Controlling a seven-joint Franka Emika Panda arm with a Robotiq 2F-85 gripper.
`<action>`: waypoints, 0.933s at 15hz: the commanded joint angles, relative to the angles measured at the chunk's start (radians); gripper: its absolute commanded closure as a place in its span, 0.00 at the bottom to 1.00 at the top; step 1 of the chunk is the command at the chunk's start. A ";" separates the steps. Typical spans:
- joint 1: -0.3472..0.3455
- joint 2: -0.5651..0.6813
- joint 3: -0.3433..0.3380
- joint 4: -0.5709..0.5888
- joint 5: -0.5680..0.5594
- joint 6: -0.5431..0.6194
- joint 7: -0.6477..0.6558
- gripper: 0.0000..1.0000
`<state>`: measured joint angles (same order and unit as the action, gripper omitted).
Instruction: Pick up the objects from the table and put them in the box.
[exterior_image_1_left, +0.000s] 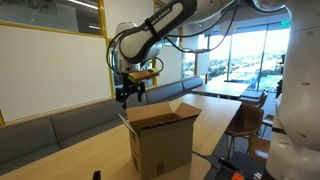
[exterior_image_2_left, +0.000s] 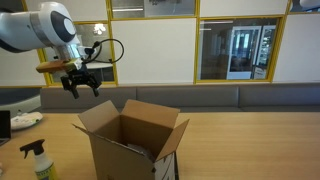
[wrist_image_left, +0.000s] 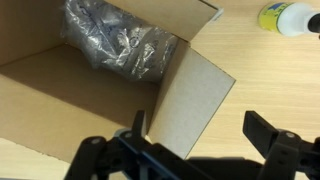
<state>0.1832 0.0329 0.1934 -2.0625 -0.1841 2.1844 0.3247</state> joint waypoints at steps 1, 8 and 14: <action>0.033 0.089 0.018 0.120 0.036 -0.076 0.053 0.00; 0.119 0.227 0.027 0.275 0.084 -0.237 0.221 0.00; 0.212 0.292 0.041 0.345 0.086 -0.317 0.325 0.00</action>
<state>0.3575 0.2864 0.2272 -1.7879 -0.1129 1.9215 0.5974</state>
